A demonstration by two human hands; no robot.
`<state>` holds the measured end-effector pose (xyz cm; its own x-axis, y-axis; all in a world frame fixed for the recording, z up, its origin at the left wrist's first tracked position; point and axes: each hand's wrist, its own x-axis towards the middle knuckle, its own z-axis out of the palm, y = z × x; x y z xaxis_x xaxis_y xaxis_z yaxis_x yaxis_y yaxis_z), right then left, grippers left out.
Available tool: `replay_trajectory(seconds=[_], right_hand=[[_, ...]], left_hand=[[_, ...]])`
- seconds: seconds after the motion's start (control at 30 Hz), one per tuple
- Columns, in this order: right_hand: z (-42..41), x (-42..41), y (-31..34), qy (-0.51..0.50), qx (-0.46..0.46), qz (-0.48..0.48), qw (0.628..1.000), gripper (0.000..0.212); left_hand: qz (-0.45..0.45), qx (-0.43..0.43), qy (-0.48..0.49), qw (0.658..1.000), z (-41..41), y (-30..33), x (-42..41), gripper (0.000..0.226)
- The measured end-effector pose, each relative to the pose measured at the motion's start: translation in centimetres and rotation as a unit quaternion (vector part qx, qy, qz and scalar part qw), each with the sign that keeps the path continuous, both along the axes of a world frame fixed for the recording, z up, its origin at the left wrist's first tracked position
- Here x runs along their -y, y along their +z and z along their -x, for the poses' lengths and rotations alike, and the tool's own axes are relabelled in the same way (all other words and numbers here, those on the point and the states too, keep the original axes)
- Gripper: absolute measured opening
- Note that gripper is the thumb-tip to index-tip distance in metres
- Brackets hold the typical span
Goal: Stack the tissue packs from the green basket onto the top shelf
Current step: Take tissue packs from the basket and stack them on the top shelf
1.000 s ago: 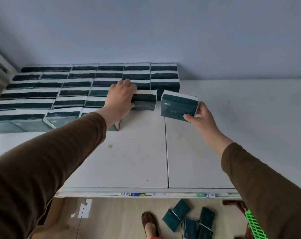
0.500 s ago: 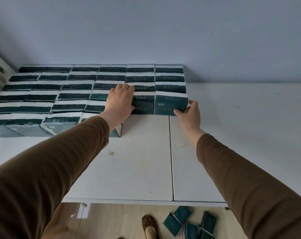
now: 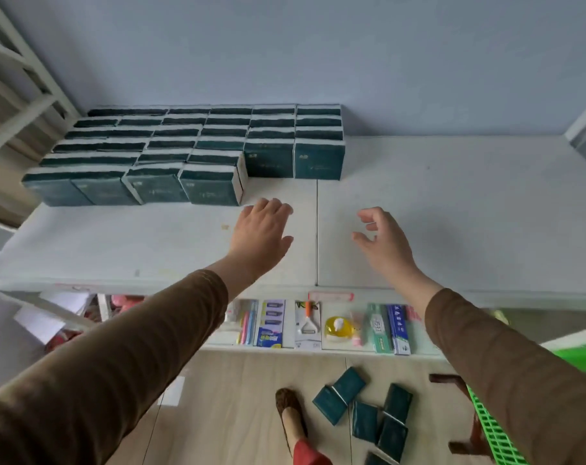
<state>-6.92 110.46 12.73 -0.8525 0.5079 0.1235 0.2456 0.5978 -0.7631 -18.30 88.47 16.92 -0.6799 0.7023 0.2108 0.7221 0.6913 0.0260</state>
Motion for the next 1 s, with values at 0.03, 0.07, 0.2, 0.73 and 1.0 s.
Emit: replay_trajectory(seconds=[0.03,0.07,0.2,0.73,1.0], right_hand=[[-2.4,0.5,0.2,0.004,-0.007,-0.003,1.0,0.035],[-5.1,1.0,0.3,0.007,-0.012,-0.003,1.0,0.033],[-16.3,1.7,0.0,0.004,0.006,-0.004,1.0,0.027],[-52.2,-15.8,-9.4,-0.149,0.236,0.118,0.953,0.018],[-58.7,-33.2,-18.6,-0.184,0.328,0.132,0.917,0.038]], left_hand=[[-0.006,-0.002,-0.002,1.0,-2.3,-0.1,0.4,0.05],[-0.011,-0.004,-0.003,1.0,-4.8,-0.3,0.8,0.05],[-0.031,0.006,-0.014,0.999,-14.5,-0.9,1.2,0.045],[0.087,0.154,-0.156,0.972,-43.8,-11.7,-20.7,0.045],[0.152,0.22,-0.203,0.942,-50.8,-21.5,-39.6,0.044]])
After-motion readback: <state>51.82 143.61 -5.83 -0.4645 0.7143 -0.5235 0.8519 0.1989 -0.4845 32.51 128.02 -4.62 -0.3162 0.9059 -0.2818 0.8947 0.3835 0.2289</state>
